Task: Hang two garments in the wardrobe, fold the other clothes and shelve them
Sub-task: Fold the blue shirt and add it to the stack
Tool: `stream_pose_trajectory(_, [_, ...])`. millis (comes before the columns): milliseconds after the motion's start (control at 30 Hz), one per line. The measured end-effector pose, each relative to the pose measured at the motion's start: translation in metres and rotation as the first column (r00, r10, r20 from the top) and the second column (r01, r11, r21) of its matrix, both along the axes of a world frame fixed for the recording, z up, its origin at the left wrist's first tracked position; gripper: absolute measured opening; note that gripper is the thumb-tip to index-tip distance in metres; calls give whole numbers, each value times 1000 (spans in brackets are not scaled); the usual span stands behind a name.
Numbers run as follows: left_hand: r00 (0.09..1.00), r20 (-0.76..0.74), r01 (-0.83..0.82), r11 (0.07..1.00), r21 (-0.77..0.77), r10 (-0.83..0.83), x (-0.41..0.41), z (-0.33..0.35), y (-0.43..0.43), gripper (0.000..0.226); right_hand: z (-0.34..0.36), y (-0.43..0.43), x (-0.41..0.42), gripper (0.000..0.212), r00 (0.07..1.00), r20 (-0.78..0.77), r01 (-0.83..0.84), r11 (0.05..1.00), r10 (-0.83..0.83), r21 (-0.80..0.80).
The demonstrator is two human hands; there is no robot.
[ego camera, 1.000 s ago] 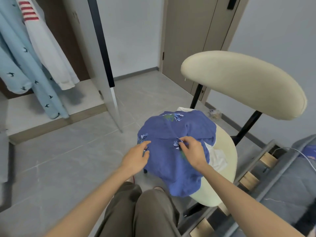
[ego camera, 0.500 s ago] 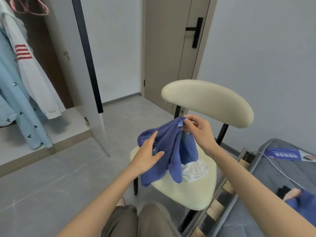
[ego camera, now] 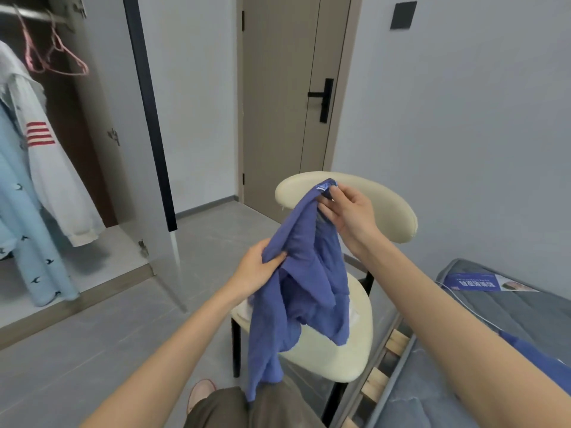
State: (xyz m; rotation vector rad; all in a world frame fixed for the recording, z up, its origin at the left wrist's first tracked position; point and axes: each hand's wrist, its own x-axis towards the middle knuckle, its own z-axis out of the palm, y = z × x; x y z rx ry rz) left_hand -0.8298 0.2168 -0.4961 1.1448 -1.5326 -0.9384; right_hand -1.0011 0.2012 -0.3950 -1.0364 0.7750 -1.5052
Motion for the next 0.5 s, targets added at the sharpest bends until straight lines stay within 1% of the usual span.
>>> stream_pose_trajectory(67, [998,-63,33,998,46,-30,10,11,5,12,1,-2,-2,13,998,-33,56,998,-57,-5])
stream_pose_trajectory(133, [991,-125,50,996,71,-41,18,21,8,12,-3,-4,-3,16,976,-201,80,997,-83,-23])
stream_pose_trajectory(167, [987,-160,42,996,81,-29,20,25,9,11,-7,-4,-2,20,948,-313,58,998,-62,-21])
stream_pose_trajectory(233, [972,-236,6,994,113,21,23,34,10,9,-17,-1,2,31,858,-511,-31,999,43,31])
stream_pose_trajectory(300, [960,-270,-43,990,137,79,27,40,10,9,-28,5,6,35,754,-649,-84,995,103,61])
stream_pose_trajectory(333, [953,-281,-70,986,150,111,29,41,9,10,-33,9,9,33,721,-683,-100,993,119,67])
stream_pose_trajectory(367, [944,-297,-97,981,166,144,31,42,9,11,-38,14,12,30,713,-685,-123,988,151,89])
stream_pose_trajectory(400, [931,-319,-125,975,184,179,33,42,9,13,-43,19,16,29,729,-653,-154,979,206,137])
stream_pose_trajectory(467, [897,-367,-173,960,219,245,37,43,8,19,-55,29,22,37,778,-538,-230,943,326,239])
stream_pose_trajectory(500, [883,-387,-187,955,229,266,39,44,9,21,-62,32,25,41,772,-531,-248,935,348,252])
